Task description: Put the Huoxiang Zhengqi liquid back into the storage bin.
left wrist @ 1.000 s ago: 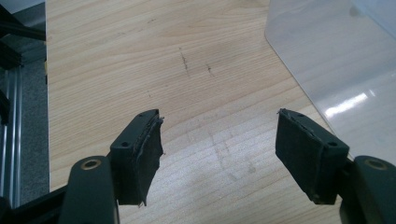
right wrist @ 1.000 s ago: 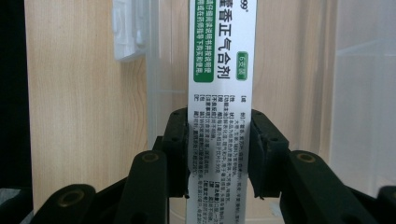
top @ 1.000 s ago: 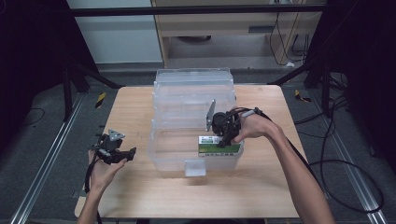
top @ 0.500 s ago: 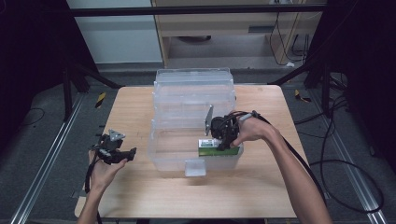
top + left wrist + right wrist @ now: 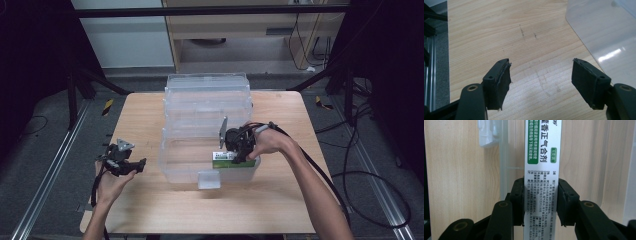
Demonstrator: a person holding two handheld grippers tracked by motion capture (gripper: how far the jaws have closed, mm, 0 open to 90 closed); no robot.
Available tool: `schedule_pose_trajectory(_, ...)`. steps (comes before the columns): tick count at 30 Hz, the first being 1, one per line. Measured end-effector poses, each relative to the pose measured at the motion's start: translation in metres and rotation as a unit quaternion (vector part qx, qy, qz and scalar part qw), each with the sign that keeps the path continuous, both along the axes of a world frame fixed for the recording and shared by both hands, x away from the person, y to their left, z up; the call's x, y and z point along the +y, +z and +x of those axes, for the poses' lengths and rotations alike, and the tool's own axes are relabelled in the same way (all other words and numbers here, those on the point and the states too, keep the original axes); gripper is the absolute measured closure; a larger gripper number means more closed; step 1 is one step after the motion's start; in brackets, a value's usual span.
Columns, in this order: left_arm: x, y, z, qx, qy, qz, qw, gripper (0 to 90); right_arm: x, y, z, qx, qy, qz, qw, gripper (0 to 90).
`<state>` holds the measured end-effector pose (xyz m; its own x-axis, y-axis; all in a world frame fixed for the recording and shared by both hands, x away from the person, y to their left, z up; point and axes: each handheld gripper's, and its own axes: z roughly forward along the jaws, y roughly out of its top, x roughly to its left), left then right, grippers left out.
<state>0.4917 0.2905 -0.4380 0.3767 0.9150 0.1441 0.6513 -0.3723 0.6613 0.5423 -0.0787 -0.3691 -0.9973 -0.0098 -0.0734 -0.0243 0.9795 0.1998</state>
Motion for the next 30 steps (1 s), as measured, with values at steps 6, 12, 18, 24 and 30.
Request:
schedule_pose_trajectory(6, -0.001, 0.0, 0.0, 0.0, 0.0, 0.0, 1.0, 30.7, 0.002, -0.003, -0.001, -0.001, -0.003, -0.005, 1.0, 62.7)
schedule_pose_trajectory(12, 0.0, 0.0, 0.0, 0.001, 0.0, 0.001, 1.0, 30.6, 0.002, -0.007, -0.001, 0.001, -0.007, -0.009, 0.9999, 62.6)
schedule_pose_trajectory(18, 0.0, 0.0, 0.0, 0.001, 0.0, 0.001, 1.0, 30.6, 0.004, -0.011, 0.0, 0.002, -0.008, -0.018, 0.9998, 62.5)
schedule_pose_trajectory(24, 0.0, 0.0, 0.0, 0.001, 0.0, 0.001, 1.0, 30.6, 0.005, -0.013, 0.001, 0.002, -0.006, -0.024, 0.9997, 62.4)
schedule_pose_trajectory(30, -0.001, -0.001, 0.0, 0.002, -0.001, 0.002, 1.0, 30.6, 0.001, -0.007, 0.0, 0.001, -0.01, -0.015, 0.9998, 62.3)
